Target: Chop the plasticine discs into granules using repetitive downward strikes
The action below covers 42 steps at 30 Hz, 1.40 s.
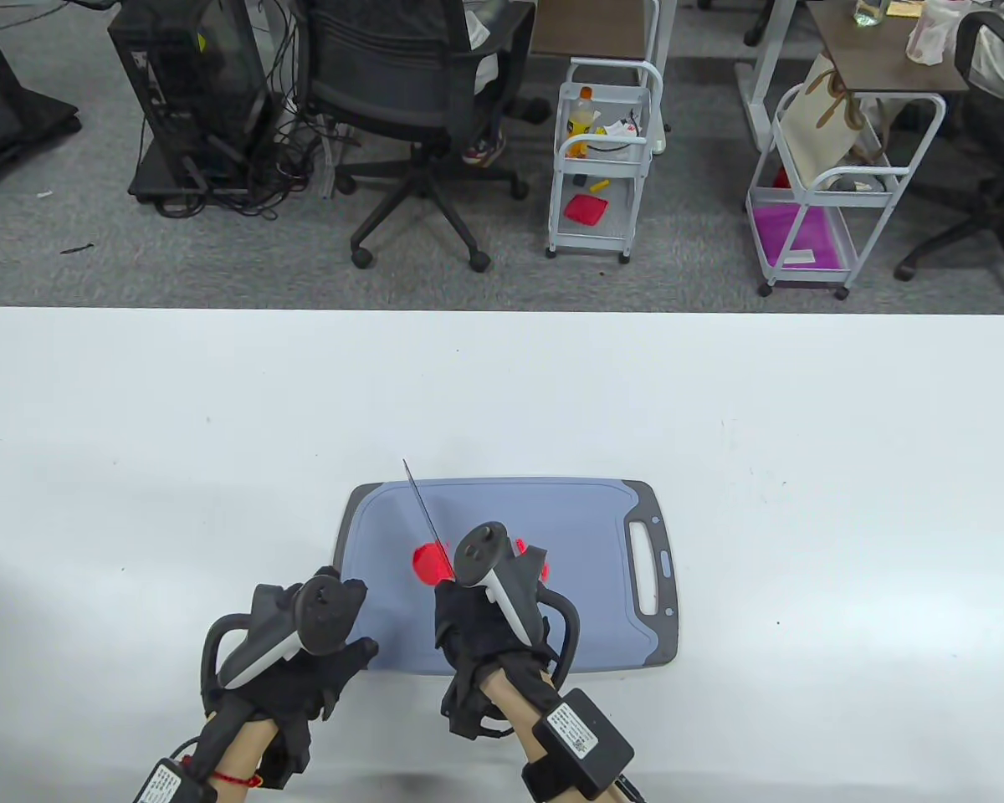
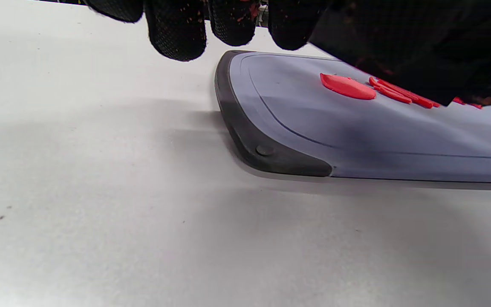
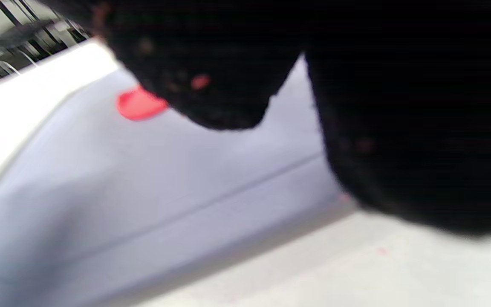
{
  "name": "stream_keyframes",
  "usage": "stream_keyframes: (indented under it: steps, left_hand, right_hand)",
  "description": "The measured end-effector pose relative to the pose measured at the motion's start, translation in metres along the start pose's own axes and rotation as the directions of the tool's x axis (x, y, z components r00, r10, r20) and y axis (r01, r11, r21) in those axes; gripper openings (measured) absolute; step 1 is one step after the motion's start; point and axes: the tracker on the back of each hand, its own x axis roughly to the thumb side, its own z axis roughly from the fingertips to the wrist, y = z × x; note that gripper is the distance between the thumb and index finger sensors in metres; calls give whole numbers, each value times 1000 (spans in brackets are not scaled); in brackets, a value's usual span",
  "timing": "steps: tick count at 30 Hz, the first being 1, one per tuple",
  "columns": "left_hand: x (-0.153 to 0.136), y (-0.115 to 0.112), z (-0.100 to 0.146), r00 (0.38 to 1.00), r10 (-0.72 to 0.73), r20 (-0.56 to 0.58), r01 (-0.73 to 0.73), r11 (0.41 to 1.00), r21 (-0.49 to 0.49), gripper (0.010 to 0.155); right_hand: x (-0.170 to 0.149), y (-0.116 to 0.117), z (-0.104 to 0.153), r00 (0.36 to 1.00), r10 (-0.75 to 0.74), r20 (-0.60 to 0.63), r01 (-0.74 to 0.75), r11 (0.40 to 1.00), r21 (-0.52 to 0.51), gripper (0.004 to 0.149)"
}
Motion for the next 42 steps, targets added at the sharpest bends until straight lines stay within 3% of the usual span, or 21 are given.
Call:
stream_keyframes:
  steps: [8, 15, 20, 22, 26, 28, 32, 36, 42]
  left_hand:
    - [0, 1, 0, 1000, 4, 0, -4, 1000, 5, 77]
    - [0, 0, 0, 1000, 4, 6, -4, 1000, -5, 77]
    - [-4, 1, -2, 1000, 2, -13, -2, 1000, -2, 77]
    - [-3, 0, -2, 1000, 3, -11, -3, 1000, -5, 77]
    - [1, -1, -2, 1000, 0, 2, 0, 1000, -10, 77]
    - [0, -1, -2, 1000, 1, 0, -1, 1000, -9, 77]
    - [-8, 1, -1, 999, 33, -10, -33, 999, 8, 77]
    - [-6, 1, -2, 1000, 16, -12, -16, 1000, 5, 77]
    - [1, -1, -1, 1000, 10, 7, -10, 1000, -4, 77]
  right_hand:
    - [-20, -2, 7, 1000, -20, -2, 20, 993, 116, 62]
    - [-3, 0, -3, 999, -38, -2, 38, 999, 25, 61]
    - [-13, -11, 2, 996, -82, 43, 82, 997, -2, 60]
    - [-14, -15, 7, 990, -130, 57, 129, 991, 21, 60]
    - [-5, -10, 11, 993, -91, 81, 91, 996, 0, 60]
    - [-1, 1, 1, 999, -4, 35, 2, 998, 69, 60]
    - [1, 2, 2, 1000, -19, 9, 19, 998, 64, 61]
    - [-12, -2, 8, 1000, -11, 11, 9, 991, 132, 61]
    - [-1, -1, -1, 1000, -26, 12, 25, 996, 82, 61]
